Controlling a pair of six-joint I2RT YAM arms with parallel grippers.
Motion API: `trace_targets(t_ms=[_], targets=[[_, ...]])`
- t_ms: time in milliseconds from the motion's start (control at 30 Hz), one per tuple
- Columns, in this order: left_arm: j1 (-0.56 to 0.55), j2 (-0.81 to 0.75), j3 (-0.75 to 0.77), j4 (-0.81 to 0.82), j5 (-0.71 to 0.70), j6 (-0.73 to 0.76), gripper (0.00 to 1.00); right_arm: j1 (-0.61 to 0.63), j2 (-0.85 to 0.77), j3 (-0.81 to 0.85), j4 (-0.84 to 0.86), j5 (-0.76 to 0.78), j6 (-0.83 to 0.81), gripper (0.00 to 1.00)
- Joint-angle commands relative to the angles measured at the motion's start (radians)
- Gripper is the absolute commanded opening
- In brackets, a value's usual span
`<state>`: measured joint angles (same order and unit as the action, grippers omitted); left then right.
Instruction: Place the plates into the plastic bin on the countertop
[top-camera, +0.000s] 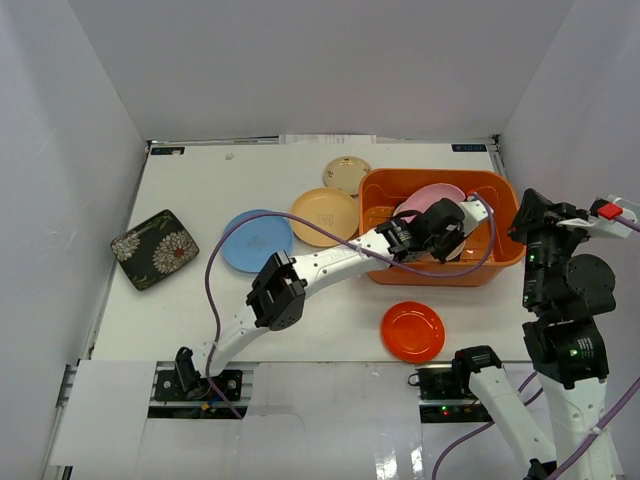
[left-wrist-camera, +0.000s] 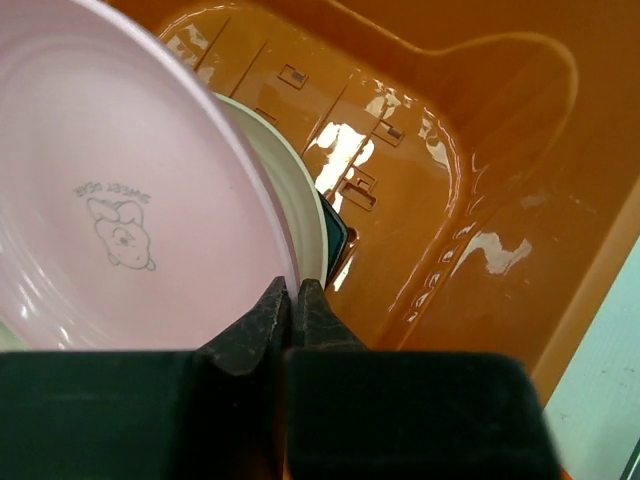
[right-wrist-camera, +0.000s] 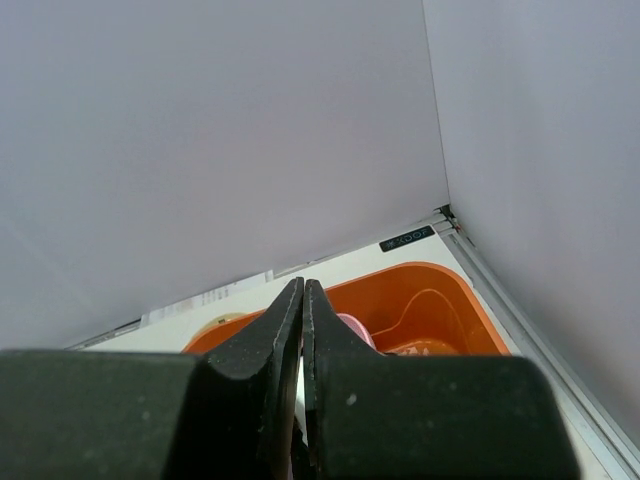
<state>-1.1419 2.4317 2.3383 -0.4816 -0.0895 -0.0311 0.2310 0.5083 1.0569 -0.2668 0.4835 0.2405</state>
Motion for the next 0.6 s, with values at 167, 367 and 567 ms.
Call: trace_targets(t_ms=[167, 367, 567], targets=[[0.002, -0.094, 0.067, 0.067, -0.005, 0.008, 0.71, -0.001, 0.009, 0.023, 0.003, -0.046, 0.006, 0.13], [0.022, -0.212, 0.079, 0.094, -0.052, 0.020, 0.92, -0.001, 0.033, 0.064, -0.002, -0.124, 0.003, 0.20], [0.147, -0.538, -0.234, 0.098, -0.209, -0.101, 0.88, -0.001, 0.132, 0.069, -0.014, -0.378, -0.009, 0.26]])
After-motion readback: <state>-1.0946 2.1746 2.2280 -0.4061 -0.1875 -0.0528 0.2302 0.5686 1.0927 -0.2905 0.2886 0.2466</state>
